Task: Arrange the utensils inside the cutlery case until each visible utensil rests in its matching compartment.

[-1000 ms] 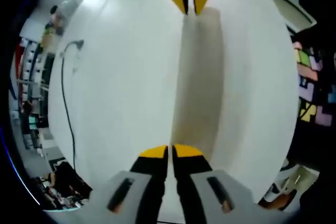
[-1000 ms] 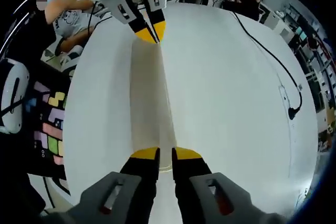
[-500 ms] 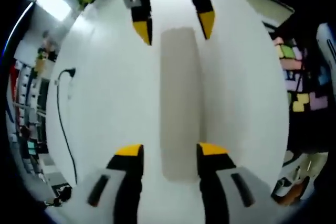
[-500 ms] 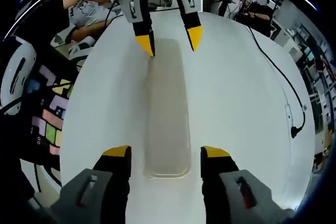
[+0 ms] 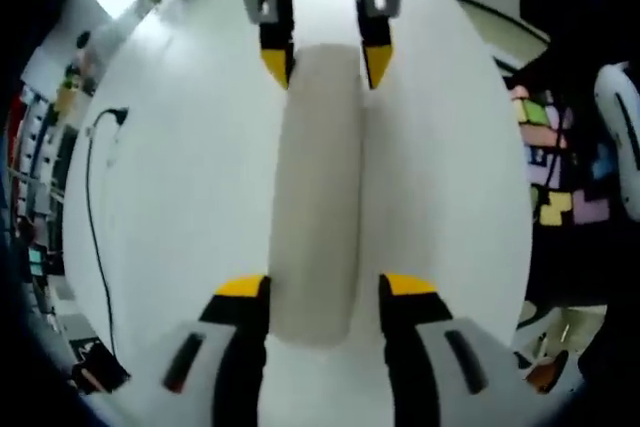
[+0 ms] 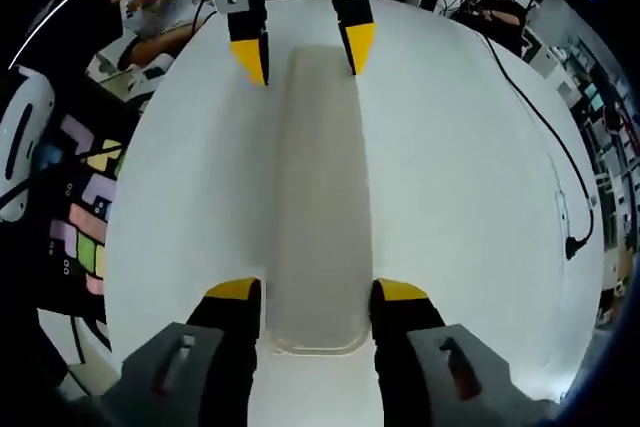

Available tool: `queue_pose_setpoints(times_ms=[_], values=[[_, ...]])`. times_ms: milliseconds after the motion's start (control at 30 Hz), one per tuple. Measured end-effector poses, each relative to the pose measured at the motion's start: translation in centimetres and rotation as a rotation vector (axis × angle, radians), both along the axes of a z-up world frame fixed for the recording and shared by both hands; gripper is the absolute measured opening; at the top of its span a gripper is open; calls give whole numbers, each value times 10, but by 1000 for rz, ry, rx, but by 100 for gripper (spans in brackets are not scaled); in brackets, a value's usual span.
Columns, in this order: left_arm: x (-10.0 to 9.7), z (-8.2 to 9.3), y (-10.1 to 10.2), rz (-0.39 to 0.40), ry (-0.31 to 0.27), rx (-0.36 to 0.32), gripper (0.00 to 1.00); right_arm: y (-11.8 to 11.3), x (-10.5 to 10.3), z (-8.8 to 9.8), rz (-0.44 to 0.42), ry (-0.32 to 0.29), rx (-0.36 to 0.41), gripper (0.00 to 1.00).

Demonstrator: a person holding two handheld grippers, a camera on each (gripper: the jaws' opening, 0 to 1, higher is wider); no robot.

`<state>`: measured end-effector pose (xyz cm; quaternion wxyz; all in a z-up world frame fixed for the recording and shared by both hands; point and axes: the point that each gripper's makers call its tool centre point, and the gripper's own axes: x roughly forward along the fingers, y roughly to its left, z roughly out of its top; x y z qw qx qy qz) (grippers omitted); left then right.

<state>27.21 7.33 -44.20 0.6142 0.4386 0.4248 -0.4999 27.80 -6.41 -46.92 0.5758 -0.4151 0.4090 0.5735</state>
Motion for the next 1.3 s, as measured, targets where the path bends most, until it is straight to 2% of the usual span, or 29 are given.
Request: queue_pose_setpoints(times_ms=[200,333,467,533,600,667,767,833,867,967,1100,1300], values=[[-3,-1,0,-6,7,-4,46,0,0,-2,-8,11,-20,45],[1,-2,8,-6,-31,39,46,1,-1,-2,-11,9,-34,45],[4,-13,20,15,-17,88,48,1,-1,-2,-20,8,-61,44],[6,-19,22,10,-16,92,48,1,-1,-2,-19,9,-72,44],[8,-26,19,31,1,68,48,1,-1,-3,-19,9,-82,44],[9,-25,21,45,15,52,48,1,-2,-2,-21,9,-88,44],[6,-25,20,10,32,19,47,3,-2,-2,-26,12,-99,44],[5,-26,20,16,62,-14,45,4,-2,-3,-25,12,-120,43],[4,-27,20,50,90,-29,45,4,-2,-3,-24,11,-135,43],[6,-28,20,50,107,-102,46,4,-3,-3,-28,11,-159,43],[6,-28,16,46,95,-117,46,2,-2,-3,-26,10,-158,43],[5,-28,14,33,98,-117,45,0,-1,-2,-22,10,-90,43]])
